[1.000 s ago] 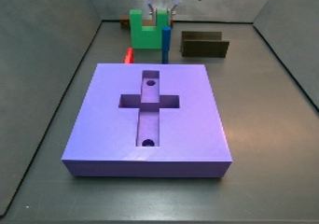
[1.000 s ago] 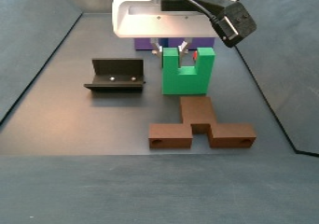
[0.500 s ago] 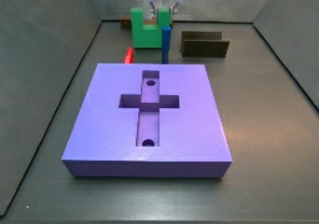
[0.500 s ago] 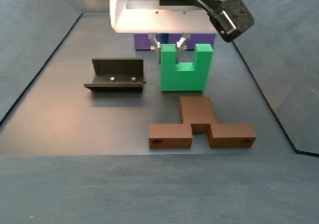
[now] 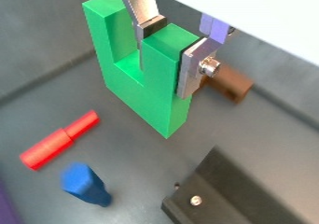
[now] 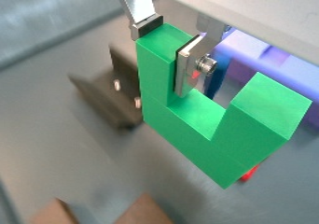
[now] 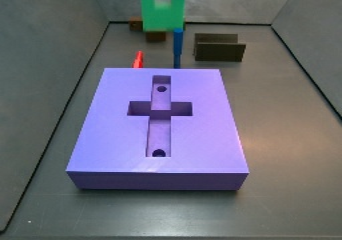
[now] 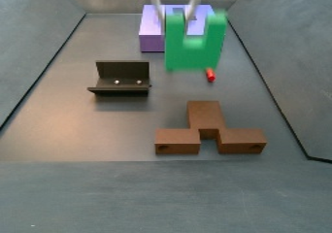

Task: Pick up the green object. Move up. Move to above the board. Insert the green object.
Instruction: Move to above the board.

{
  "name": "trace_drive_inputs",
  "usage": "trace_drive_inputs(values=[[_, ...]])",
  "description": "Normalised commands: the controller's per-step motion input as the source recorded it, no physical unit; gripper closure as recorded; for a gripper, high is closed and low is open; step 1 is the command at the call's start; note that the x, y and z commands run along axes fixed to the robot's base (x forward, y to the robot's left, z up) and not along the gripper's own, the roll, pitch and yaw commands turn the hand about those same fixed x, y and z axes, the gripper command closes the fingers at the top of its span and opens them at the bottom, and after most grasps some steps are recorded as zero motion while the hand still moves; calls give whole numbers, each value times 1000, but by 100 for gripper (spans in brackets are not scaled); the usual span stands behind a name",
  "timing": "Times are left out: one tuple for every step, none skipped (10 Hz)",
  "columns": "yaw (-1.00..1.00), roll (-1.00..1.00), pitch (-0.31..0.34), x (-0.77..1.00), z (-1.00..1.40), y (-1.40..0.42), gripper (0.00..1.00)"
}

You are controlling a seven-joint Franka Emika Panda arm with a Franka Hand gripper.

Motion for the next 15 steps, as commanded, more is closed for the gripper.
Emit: trace_drive_inputs(values=[[3,23,38,-49,1400,-3,100],[6,24,41,6,1400,-5,100],[4,3,82,54,1400,1,100],[3,2,107,30,663,5,100],[4,13,89,24,266,2,100],[-191,144,313,-97,191,-1400,100],[-134,159,278,-103,200,-1400,100],[-75,143,198,-100,204,-1400,100],[-43,60,150,-93,204,-1400,100],[-23,32,123,-88,213,-1400,100],[-13,22,109,-88,219,-1400,100],[-1,1,83,-76,228,-1400,100],[5,25,88,-59,235,-1400,100],[7,17,109,-6,179,-989,100],[4,6,125,44,106,-585,100]])
